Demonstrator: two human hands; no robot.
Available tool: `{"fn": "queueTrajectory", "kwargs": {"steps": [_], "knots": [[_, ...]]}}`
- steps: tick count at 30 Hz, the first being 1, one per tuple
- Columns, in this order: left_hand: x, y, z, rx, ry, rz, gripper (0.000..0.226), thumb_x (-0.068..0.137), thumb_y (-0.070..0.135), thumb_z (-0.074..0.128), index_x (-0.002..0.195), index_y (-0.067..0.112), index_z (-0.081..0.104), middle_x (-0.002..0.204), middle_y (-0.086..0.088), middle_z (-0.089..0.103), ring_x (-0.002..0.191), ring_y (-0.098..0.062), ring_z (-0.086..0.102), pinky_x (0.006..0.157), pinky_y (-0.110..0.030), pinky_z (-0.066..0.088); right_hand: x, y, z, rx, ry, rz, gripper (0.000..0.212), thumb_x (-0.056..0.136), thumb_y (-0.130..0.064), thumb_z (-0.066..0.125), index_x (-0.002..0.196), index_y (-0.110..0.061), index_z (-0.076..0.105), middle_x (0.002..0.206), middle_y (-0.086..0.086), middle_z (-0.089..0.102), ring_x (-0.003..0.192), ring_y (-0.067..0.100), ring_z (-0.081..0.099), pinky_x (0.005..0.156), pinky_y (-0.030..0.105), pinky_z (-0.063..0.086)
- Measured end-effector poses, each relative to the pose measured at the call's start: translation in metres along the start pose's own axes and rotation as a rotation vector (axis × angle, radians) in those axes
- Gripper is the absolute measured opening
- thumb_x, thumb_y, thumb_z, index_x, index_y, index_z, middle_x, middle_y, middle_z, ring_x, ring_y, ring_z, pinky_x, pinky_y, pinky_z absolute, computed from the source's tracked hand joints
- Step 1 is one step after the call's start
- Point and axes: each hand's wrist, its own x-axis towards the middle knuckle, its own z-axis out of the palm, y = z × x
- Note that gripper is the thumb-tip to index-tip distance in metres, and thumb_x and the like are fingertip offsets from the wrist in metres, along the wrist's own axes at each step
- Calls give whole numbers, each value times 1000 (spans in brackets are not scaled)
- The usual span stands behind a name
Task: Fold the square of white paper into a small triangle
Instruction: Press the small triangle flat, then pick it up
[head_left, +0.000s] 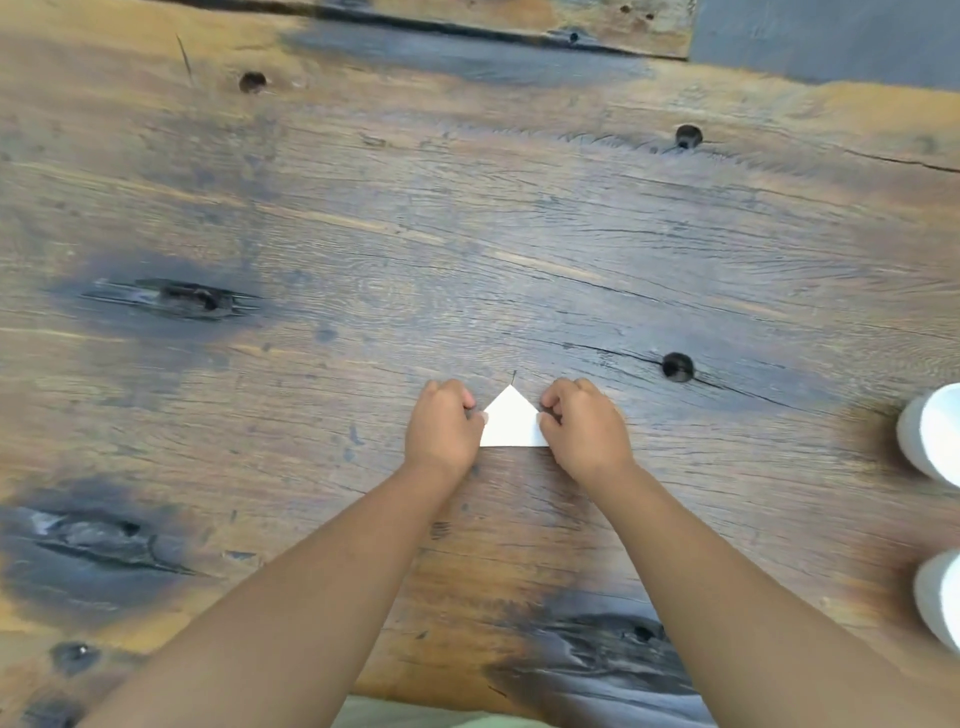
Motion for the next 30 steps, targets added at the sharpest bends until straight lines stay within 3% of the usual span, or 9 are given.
{"fn": "queueTrajectory", "kwargs": {"steps": [6, 14, 17, 20, 22, 24, 26, 28, 30], "knots": [[-2, 0, 8, 29, 64, -1, 12, 83, 22, 75, 84, 16, 65, 102, -2, 53, 89, -22, 59, 82, -39, 51, 12, 1, 3, 44, 18, 50, 7, 87, -17, 58, 83, -22, 61, 86, -4, 57, 83, 22, 59, 88, 45, 48], [-3, -3, 10, 7, 86, 7, 15, 84, 19, 75, 74, 20, 64, 91, 7, 45, 83, -17, 56, 77, -33, 48, 16, -1, -1, 64, -10, 87, 9, 88, -18, 56, 84, -21, 63, 88, -2, 62, 85, 23, 60, 86, 44, 50], [-4, -3, 10, -25, 86, 10, 14, 85, 19, 73, 75, 20, 64, 89, 9, 46, 81, -14, 55, 75, -31, 46, 15, 0, 2, 85, 3, 33, 4, 88, -19, 60, 91, -21, 62, 89, -4, 60, 87, 21, 59, 86, 45, 50], [-3, -1, 5, -136, 31, 24, 15, 85, 17, 73, 74, 21, 62, 81, 10, 56, 70, -6, 54, 68, -25, 42, 13, 2, 1, 199, 26, -3, 19, 88, -22, 66, 108, -20, 65, 99, -6, 60, 88, 15, 60, 88, 41, 51], [-3, 3, -2, -230, -42, 34, 22, 83, 16, 73, 69, 25, 59, 68, 12, 59, 57, 0, 52, 59, -19, 39, 12, 2, -5, 332, -31, -40, 32, 85, -22, 74, 116, -19, 66, 108, -5, 59, 92, 10, 60, 91, 33, 52], [-5, 6, -9, -296, -101, 55, 24, 83, 16, 75, 68, 26, 59, 66, 11, 60, 54, 2, 51, 58, -16, 40, 14, 0, -15, 440, -158, -60, 34, 81, -19, 79, 113, -17, 68, 110, 0, 66, 98, 16, 65, 93, 36, 52], [-7, 10, -18, -341, -130, 84, 22, 82, 14, 75, 70, 24, 60, 67, 8, 60, 56, -2, 50, 61, -22, 43, 15, -1, -27, 500, -267, -57, 22, 81, -16, 79, 100, -13, 69, 99, 9, 73, 90, 23, 68, 86, 42, 53], [-11, 14, -27, -362, -124, 118, 20, 82, 12, 76, 72, 21, 61, 67, 5, 60, 58, -7, 50, 64, -26, 44, 11, -4, -38, 516, -317, -65, 16, 84, -13, 77, 93, -5, 67, 86, 10, 70, 75, 21, 62, 70, 38, 48], [-18, 19, -36, -395, -107, 143, 18, 82, 10, 75, 76, 21, 62, 67, 5, 59, 59, -8, 50, 66, -28, 44, 2, -5, -48, 547, -320, -56, 13, 86, -10, 74, 86, -2, 64, 77, 6, 63, 67, 18, 56, 62, 33, 41]]}}
